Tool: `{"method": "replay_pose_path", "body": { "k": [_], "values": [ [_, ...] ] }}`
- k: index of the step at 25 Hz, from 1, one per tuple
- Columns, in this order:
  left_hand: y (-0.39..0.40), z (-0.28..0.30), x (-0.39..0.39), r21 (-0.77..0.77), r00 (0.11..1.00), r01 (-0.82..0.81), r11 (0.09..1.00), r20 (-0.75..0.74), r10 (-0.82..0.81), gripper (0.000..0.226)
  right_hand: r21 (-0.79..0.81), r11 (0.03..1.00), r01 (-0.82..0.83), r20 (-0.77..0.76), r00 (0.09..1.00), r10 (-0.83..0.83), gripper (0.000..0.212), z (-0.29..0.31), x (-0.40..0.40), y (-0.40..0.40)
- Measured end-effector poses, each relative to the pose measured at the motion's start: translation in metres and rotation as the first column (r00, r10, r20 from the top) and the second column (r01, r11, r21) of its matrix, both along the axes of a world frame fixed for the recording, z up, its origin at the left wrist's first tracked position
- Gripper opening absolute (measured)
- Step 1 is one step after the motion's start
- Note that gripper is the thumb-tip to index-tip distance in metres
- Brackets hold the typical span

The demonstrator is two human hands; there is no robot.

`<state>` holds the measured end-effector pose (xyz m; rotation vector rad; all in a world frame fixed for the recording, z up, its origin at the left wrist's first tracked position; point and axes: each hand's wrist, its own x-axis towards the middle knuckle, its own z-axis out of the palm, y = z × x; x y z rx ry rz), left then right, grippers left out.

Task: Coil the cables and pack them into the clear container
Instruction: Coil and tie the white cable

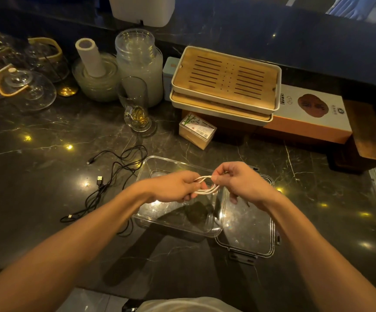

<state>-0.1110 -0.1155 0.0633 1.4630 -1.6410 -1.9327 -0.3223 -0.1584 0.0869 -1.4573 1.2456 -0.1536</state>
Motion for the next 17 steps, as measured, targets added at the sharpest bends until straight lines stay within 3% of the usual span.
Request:
{"method": "replay_pose_path", "body": {
  "k": [7, 13, 17],
  "values": [
    [-0.004, 0.005, 0.001, -0.074, 1.0, 0.003, 0.997, -0.022, -0.005, 0.037, -0.16, 0.979, -0.126, -0.039, 0.992, 0.121, 0.02, 0.018, -0.013, -0.008],
    [0.0, 0.008, -0.004, -0.23, 0.965, 0.202, 0.952, 0.213, -0.153, 0.038, -0.279, 0.921, -0.272, -0.203, 0.954, 0.22, 0.013, 0.023, -0.01, -0.003],
    [0.0, 0.012, -0.011, -0.23, 0.972, 0.134, 0.964, 0.22, -0.082, 0.047, -0.333, 0.856, -0.396, -0.354, 0.893, 0.276, 0.016, 0.032, -0.005, -0.004]
  ]
}}
